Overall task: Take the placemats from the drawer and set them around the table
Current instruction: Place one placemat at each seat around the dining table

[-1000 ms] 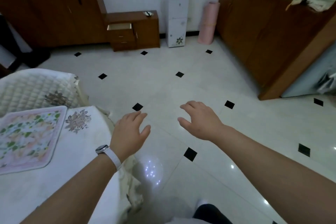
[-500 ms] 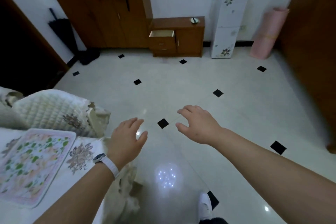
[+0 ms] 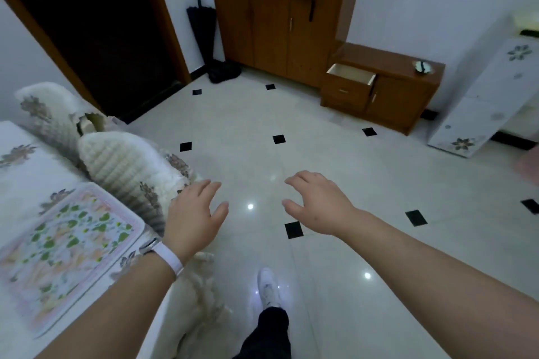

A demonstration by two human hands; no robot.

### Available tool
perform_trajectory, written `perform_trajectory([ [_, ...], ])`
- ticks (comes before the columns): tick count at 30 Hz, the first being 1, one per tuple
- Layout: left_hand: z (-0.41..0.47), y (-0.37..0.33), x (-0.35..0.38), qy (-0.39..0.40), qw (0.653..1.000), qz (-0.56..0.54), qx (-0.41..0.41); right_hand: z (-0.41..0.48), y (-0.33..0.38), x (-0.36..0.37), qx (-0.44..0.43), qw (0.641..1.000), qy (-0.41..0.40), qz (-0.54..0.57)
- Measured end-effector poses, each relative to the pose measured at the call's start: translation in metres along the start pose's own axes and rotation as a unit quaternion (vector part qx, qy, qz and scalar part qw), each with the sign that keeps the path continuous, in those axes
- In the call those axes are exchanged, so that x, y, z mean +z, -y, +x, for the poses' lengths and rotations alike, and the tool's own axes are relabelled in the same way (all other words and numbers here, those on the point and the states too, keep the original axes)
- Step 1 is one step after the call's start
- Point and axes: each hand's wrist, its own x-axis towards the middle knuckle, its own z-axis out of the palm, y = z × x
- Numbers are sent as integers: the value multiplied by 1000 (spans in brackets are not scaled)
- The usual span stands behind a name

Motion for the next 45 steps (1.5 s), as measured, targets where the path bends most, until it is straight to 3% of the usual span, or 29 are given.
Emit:
perform_trajectory([
  [12,218,127,16,-37,992,-32,-120,306,42,-35,-102,992,41,-55],
  [24,309,238,-8,-86,965,14,-248,530,136,-19,-269,957,88,-59],
  [29,347,286,-10,-116,937,45,-325,628,175,2,-353,926,120,-54],
  [37,411,328,-37,-88,875,91,-467,763,246,-2,-487,858,156,-45],
  [45,403,361,-70,-140,797,118,-575,807,353,17,-604,770,201,-42],
])
